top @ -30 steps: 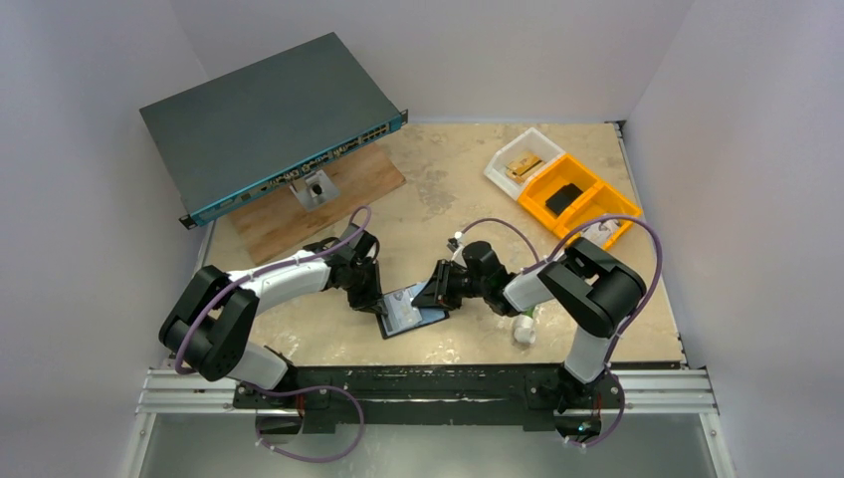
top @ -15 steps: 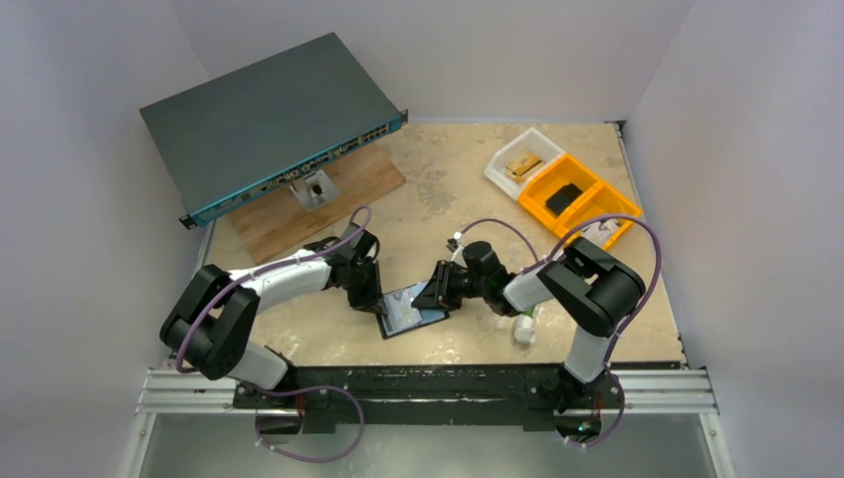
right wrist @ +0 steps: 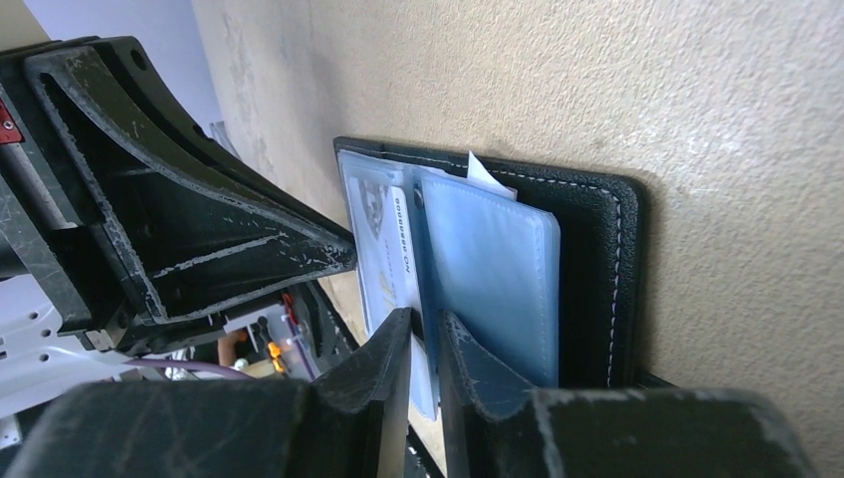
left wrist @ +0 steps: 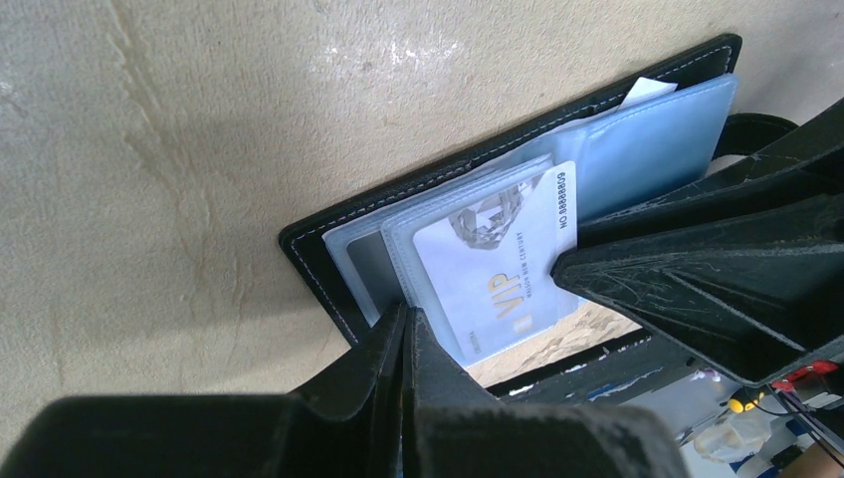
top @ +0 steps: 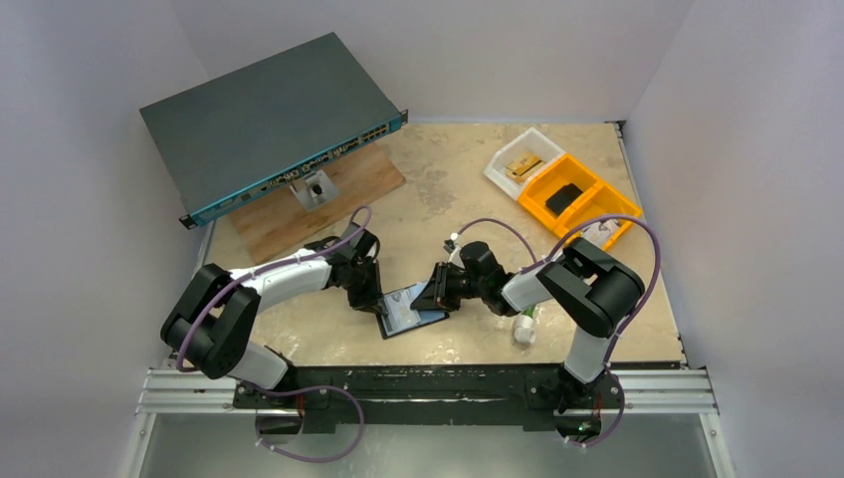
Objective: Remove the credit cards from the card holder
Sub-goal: Remove the credit card from the card holder.
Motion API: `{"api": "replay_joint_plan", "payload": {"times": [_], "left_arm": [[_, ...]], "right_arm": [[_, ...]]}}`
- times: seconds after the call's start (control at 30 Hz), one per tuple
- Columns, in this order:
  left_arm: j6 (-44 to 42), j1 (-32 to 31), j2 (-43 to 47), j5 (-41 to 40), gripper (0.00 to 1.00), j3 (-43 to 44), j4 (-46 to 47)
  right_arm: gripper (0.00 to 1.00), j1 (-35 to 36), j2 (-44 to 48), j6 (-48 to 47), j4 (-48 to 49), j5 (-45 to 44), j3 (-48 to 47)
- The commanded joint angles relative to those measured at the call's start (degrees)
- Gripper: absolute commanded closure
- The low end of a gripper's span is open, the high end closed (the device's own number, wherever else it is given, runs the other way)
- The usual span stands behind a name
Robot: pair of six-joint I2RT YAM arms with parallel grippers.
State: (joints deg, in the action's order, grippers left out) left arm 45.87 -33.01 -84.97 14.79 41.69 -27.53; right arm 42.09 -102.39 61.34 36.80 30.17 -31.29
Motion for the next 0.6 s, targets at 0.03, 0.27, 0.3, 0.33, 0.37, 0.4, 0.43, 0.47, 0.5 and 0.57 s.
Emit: {"api": "replay_joint_plan", "payload": {"times": [0.03,0.27,0.3,0.33,0.37,0.4,0.43,0.47,0.5,0.57], "left_arm": [[-1.97,0.18,-2.99,-6.80,1.00,-1.88,-2.70],[-2.01,0.21,-2.98,-7.61,1.00,-1.86,-3.43],[-1.94,0.23,-3.01,-7.79,1.00,-1.94,-3.55],[-1.92,0.18,-2.92,-7.89,1.00,-2.03,-3.65],[-1.92,0.21,-2.91,-8.05,1.00,-2.12,-3.72],[-1.92,0.23,-2.85,-8.15,1.00,-2.16,-3.73],[-1.92,0.20,-2.84,-8.27,1.00,-2.29,-3.76],[-1.92,0.15,-2.90,-8.28,1.00,-2.36,-3.84],[-1.92,0.22,-2.91,-8.36,1.00,-2.44,-3.82],[-1.90,0.19,-2.77,-8.44,1.00,-2.55,-3.85]], "right_arm": [[0.90,0.37,0.11,-1.48,-1.01,0.21,-0.90],[1.00,-0.06,2.85,-2.86,-4.56,-1.34,-0.46],[1.00,-0.11,3.53,-3.43,-5.74,-2.27,-0.53],[1.00,-0.21,4.11,-3.83,-6.82,-3.17,-0.53],[1.00,-0.40,4.72,-4.20,-7.84,-3.98,-0.54],[1.00,-0.56,5.28,-4.62,-8.94,-4.83,-0.53],[1.00,-0.72,5.80,-5.03,-10.05,-5.52,-0.55],[1.00,-1.04,6.21,-5.47,-11.06,-6.17,-0.49],[1.00,-1.39,6.92,-5.83,-11.99,-6.96,-0.45],[1.00,-2.02,8.11,-6.56,-13.75,-8.13,-0.37]]}}
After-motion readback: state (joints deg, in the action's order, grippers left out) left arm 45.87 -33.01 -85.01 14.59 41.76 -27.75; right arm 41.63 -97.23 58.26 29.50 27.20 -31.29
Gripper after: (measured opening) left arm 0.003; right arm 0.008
